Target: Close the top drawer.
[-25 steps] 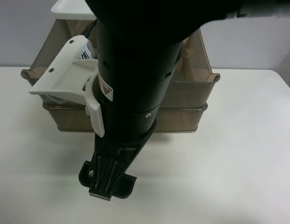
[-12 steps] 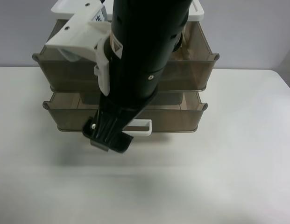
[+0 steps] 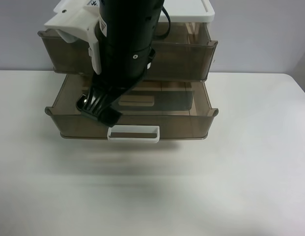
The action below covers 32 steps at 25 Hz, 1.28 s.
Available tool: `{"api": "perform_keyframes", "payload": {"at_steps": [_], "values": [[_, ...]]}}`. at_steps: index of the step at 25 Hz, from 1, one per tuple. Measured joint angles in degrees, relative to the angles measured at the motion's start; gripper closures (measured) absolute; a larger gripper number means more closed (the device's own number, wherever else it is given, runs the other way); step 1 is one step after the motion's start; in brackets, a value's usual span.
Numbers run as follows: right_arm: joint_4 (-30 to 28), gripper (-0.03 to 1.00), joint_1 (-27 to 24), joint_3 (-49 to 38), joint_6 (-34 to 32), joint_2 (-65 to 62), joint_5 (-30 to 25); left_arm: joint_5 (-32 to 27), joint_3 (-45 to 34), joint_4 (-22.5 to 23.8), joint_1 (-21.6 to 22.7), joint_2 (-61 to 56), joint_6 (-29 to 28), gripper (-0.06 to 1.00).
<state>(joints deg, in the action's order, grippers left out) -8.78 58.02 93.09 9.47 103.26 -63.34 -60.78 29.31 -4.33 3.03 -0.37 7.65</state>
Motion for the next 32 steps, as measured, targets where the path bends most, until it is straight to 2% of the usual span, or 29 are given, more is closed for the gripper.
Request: {"api": "perform_keyframes", "payload": {"at_steps": [17,23,27,32], "values": [[1.9,0.0,-10.1,6.0,4.1,5.1,3.5,0.0,0.0,0.0,0.0,0.0,0.0,-0.05],[3.0,0.0,-11.4,6.9,4.5,6.2,3.7,0.0,0.0,0.0,0.0,0.0,0.0,-0.05],[2.7,0.0,-10.9,7.1,4.7,4.8,2.1,0.0,0.0,0.0,0.0,0.0,0.0,-0.05],[2.4,0.0,-8.0,7.4,4.3,-3.1,-5.1,0.0,0.0,0.0,0.0,0.0,0.0,-0.05]]}}
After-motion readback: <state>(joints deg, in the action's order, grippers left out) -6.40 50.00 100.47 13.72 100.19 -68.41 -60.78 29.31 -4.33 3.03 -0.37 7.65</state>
